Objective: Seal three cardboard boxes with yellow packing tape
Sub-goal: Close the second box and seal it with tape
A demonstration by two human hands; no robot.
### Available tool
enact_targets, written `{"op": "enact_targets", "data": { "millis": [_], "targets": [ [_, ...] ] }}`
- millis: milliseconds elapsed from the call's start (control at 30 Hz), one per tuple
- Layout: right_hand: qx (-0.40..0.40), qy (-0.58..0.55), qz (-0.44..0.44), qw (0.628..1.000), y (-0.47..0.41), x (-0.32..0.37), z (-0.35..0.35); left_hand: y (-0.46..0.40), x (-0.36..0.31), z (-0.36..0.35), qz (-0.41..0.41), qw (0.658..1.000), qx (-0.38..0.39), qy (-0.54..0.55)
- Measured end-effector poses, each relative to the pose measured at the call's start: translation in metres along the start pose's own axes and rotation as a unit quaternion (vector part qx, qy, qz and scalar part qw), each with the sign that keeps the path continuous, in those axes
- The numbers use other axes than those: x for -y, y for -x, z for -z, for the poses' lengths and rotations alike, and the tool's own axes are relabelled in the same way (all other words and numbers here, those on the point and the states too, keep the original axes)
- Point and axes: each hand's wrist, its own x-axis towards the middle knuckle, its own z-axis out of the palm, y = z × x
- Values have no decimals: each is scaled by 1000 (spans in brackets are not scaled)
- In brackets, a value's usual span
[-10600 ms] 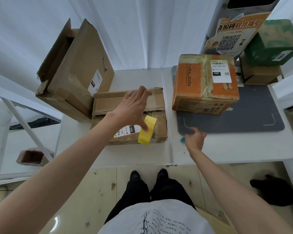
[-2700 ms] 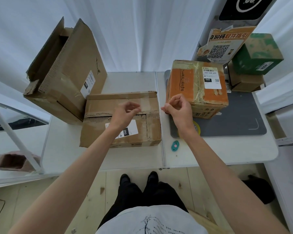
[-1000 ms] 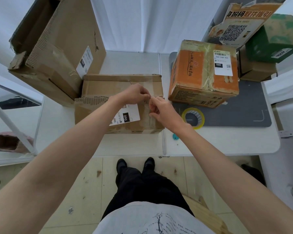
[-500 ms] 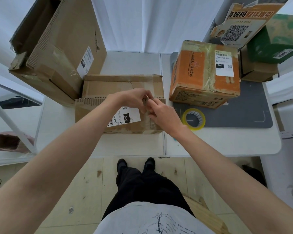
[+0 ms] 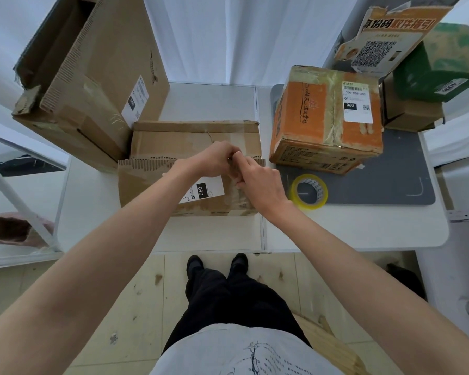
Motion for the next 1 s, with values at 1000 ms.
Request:
{"op": "enact_targets", "data": {
  "millis": [1000],
  "targets": [
    [47, -274, -232, 932, 44, -23, -25, -7, 1, -10, 13, 998, -65, 14]
  ]
}}
